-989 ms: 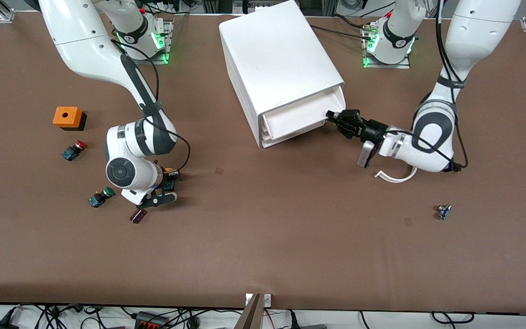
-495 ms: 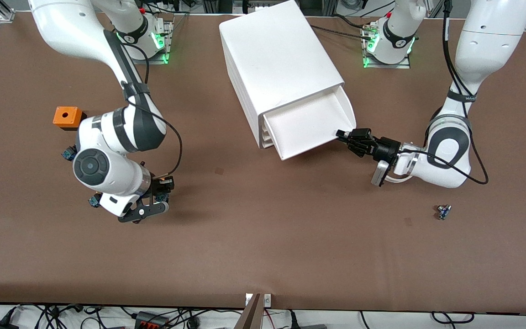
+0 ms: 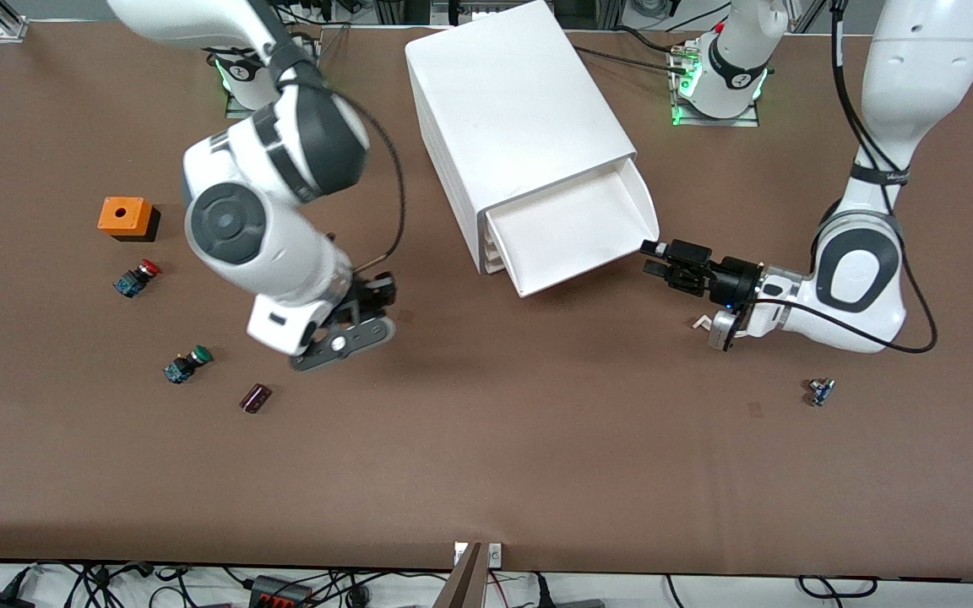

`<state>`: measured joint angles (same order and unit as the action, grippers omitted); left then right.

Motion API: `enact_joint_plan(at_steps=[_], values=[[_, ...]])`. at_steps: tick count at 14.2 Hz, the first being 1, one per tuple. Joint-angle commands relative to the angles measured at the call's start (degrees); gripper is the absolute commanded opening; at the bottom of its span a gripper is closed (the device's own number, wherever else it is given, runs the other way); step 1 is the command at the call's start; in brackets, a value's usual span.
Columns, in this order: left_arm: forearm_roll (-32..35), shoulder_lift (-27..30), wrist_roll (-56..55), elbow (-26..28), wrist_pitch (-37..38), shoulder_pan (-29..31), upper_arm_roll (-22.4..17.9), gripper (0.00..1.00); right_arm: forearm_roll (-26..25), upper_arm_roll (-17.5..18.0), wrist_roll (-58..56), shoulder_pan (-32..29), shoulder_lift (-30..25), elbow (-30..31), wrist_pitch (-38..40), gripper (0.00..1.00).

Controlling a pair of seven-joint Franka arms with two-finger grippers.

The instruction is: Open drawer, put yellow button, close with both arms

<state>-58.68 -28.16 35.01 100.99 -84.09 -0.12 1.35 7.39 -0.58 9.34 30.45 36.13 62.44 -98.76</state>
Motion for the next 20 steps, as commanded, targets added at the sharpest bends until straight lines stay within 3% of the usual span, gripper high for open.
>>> enact_joint_plan(at_steps=[1, 5, 8, 15, 20], values=[[9.3, 4.7, -11.2, -2.6, 0.5, 0.2, 0.3, 1.0, 0.5, -0.1, 9.0, 5.7, -0.3, -3.6, 0.8, 0.07], [24.4, 5.0, -27.0, -9.0, 2.9, 0.0, 0.7, 1.0, 0.5, -0.2, 16.0, 11.3, 0.1, -4.9, -2.2, 0.06], [35.8, 4.9, -34.5, -10.2, 2.6, -0.7, 0.8, 1.0, 0.5, 0.0, 19.0, 15.9, 0.3, -4.9, -6.2, 0.06], [46.4, 4.7, -51.0, -10.0, -1.8, -5.4, 0.8, 1.0, 0.3, -0.2, 19.4, 20.5, 6.0, -5.7, -13.3, 0.06], [47.5, 4.7, -53.5, -10.0, -2.2, -6.1, 0.8, 1.0, -0.5, -0.7, 19.7, 22.7, 8.3, -5.6, -11.8, 0.06]])
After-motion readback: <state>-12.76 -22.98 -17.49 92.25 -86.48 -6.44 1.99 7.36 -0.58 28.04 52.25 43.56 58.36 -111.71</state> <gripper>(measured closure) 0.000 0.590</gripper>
